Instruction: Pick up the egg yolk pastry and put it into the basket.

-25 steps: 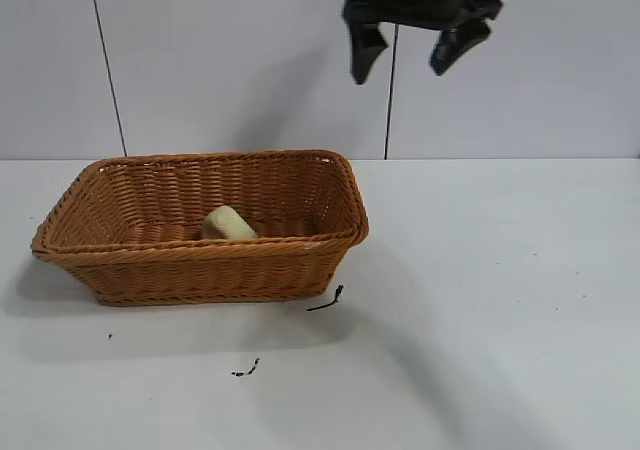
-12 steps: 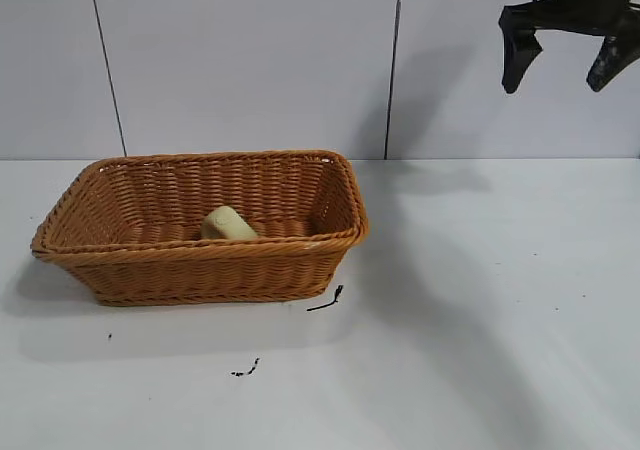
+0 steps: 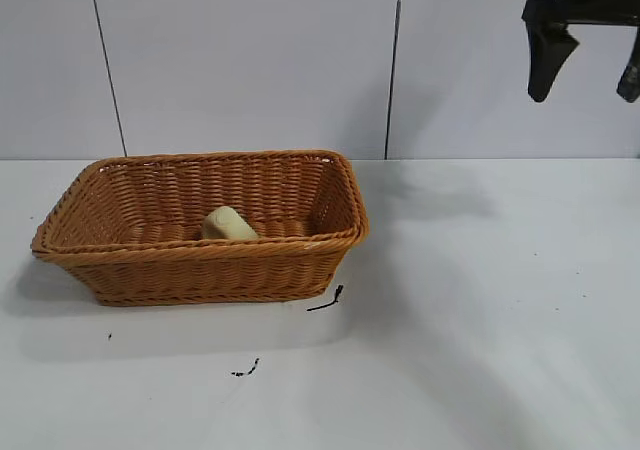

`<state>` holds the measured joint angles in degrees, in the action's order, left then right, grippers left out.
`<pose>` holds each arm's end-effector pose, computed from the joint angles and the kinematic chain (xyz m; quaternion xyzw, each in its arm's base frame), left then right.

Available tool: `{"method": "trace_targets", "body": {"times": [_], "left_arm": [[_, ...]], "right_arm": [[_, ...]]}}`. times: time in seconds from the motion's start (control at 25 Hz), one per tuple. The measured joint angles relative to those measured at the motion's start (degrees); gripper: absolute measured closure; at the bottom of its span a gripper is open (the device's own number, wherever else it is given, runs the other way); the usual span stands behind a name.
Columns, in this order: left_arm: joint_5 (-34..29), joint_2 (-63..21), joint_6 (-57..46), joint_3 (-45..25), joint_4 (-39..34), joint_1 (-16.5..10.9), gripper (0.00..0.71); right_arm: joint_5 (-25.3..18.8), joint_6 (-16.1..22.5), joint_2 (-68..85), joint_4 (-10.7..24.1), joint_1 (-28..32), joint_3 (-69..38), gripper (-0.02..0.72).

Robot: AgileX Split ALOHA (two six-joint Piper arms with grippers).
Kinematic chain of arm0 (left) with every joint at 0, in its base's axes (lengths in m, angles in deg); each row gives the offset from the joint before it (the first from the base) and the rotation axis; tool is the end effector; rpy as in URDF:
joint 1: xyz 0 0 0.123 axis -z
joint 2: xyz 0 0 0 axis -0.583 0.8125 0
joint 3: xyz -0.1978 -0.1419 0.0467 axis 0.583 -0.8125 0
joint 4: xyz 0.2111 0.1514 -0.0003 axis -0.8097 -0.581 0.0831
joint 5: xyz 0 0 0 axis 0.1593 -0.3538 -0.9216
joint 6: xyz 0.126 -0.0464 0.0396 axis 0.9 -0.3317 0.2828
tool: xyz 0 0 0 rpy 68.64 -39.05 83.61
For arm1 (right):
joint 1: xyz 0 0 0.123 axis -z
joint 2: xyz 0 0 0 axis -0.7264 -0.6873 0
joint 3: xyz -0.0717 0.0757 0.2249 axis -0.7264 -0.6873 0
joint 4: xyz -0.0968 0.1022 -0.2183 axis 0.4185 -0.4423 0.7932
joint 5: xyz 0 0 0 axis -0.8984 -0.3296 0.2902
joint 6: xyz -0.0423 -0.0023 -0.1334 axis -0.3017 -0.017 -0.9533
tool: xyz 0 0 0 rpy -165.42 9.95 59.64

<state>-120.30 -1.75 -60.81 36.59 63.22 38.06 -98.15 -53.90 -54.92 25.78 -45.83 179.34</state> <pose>0.0834 0.0059 0.2587 -0.0111 0.8545 0.0110 0.5193 0.4263 0.0003 0.2116 -0.0133 0.9877 0.0180 0.1547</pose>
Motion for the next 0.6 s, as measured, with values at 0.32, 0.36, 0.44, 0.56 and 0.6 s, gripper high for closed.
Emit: {"method": "trace_targets", "body": {"times": [0.32, 0.36, 0.44, 0.56, 0.6], "left_arm": [[0.0, 0.0, 0.0, 0.0, 0.0, 0.0, 0.014], [0.0, 0.0, 0.0, 0.0, 0.0, 0.0, 0.014], [0.0, 0.0, 0.0, 0.0, 0.0, 0.0, 0.014], [0.0, 0.0, 0.0, 0.0, 0.0, 0.0, 0.014], [0.0, 0.0, 0.0, 0.0, 0.0, 0.0, 0.014]], "right_arm": [[-0.09, 0.0, 26.53, 2.68, 0.0, -25.69, 0.055], [-0.09, 0.0, 30.34, 2.68, 0.0, -29.03, 0.055], [-0.15, 0.0, 37.96, 3.02, 0.0, -35.69, 0.055], [0.31, 0.0, 48.78, 3.02, 0.0, -44.92, 0.055], [1.3, 0.0, 52.08, 3.02, 0.0, -47.57, 0.055]]}}
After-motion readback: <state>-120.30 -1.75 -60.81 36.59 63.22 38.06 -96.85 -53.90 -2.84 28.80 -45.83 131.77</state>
